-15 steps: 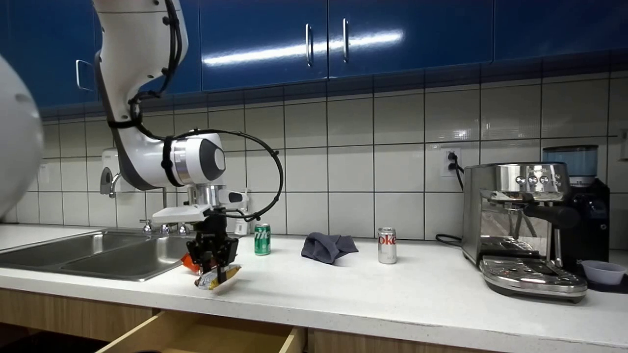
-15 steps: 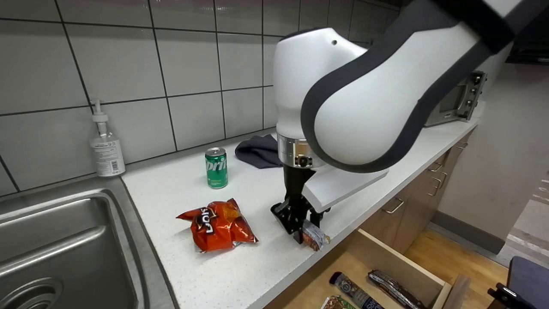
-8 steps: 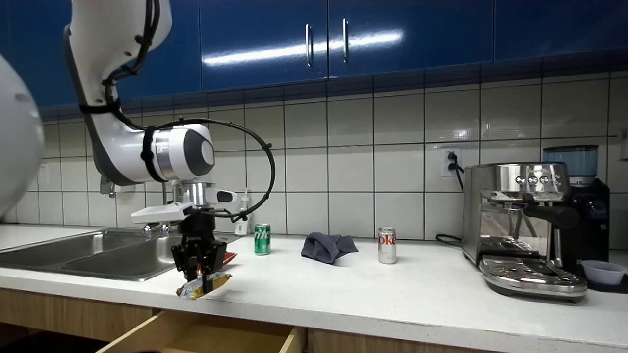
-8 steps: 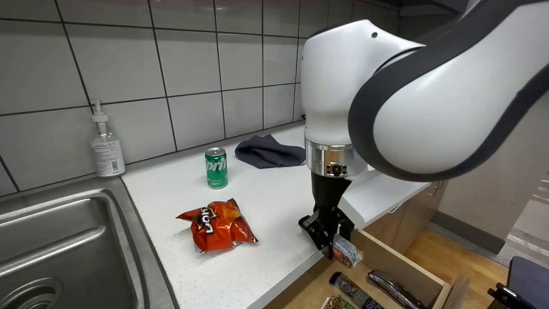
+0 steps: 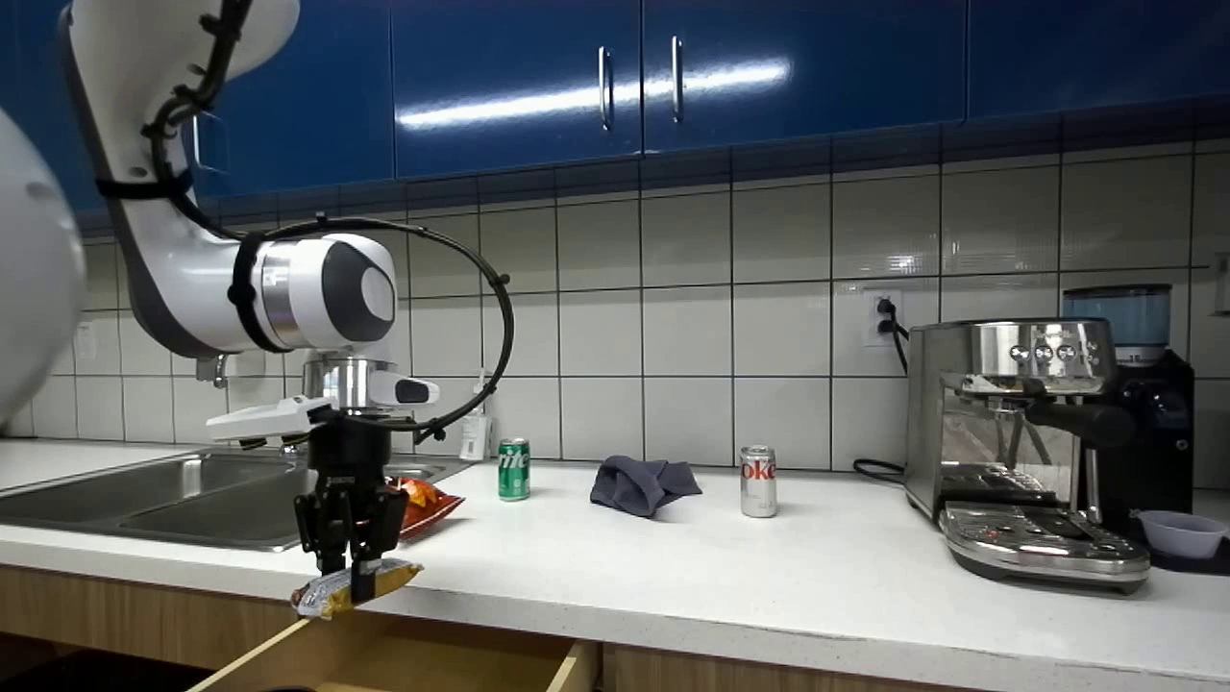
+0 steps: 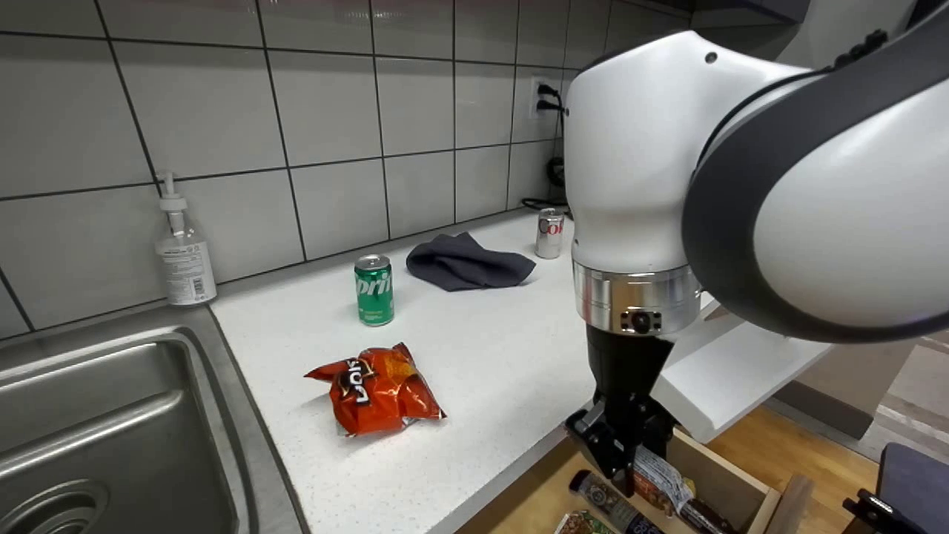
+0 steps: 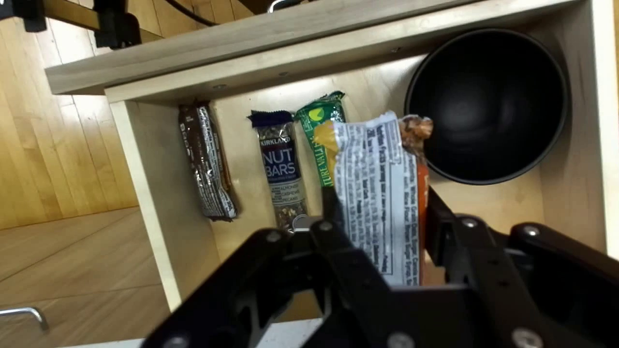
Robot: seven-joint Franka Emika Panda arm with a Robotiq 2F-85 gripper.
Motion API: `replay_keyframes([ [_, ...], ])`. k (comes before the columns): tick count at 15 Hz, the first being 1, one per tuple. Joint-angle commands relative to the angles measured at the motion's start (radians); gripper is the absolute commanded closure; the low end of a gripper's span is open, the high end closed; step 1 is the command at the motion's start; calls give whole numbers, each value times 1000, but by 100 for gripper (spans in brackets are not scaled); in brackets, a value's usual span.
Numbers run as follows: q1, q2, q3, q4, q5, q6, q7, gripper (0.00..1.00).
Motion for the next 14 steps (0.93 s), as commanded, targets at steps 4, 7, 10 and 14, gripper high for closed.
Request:
replay_keyframes([
  [4, -51, -33, 20, -57, 25, -27, 41, 83],
  [7, -69, -20, 15, -67, 22, -18, 53, 83],
  [10, -84, -6, 10, -69, 14, -13, 67, 83],
  [14, -96, 8, 7, -70, 7, -7, 82, 83],
])
